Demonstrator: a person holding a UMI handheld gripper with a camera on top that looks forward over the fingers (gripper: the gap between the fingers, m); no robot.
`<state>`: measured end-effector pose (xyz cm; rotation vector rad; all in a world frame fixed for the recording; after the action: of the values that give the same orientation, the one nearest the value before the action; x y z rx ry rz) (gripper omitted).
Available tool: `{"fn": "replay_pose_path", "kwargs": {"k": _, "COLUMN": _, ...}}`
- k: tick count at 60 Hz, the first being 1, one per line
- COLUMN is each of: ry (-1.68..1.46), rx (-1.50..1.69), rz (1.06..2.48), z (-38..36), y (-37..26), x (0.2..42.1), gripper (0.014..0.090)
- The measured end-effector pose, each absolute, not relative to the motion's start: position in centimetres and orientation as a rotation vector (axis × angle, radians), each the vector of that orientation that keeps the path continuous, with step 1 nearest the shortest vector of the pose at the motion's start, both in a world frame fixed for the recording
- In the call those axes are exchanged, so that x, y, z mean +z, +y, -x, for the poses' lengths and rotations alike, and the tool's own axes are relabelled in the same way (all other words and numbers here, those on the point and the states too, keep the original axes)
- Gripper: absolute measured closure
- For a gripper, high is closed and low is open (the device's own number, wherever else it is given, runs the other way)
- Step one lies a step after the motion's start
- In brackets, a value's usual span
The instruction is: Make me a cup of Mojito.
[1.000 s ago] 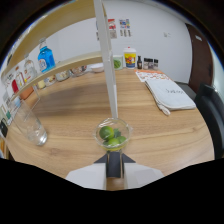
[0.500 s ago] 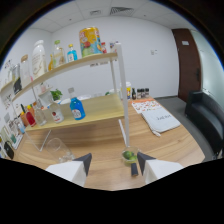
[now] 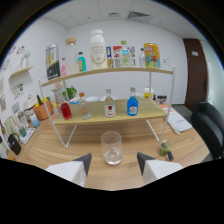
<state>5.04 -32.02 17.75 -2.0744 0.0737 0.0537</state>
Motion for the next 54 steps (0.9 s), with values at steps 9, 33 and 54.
{"fn": "replay_pose_path", "kwargs": {"k": 9, "ry": 0.036, "rx": 0.050, "rz": 2.046, "z": -3.2, "y": -29.6, "x": 19.2, "gripper": 0.0198}}
{"fn": "replay_pose_path", "kwargs": {"k": 33, "ry": -0.002, "rx": 0.055, "rz": 2.004, "z": -2.8, "y": -17.6, "x": 21.5, "gripper": 0.0200}}
{"fn": "replay_pose_path", "kwargs": {"k": 54, "ry": 0.008, "rx": 0.021, "rz": 2.069, "z": -4.0, "y": -11.0, "x": 17.8, "gripper": 0.0523}}
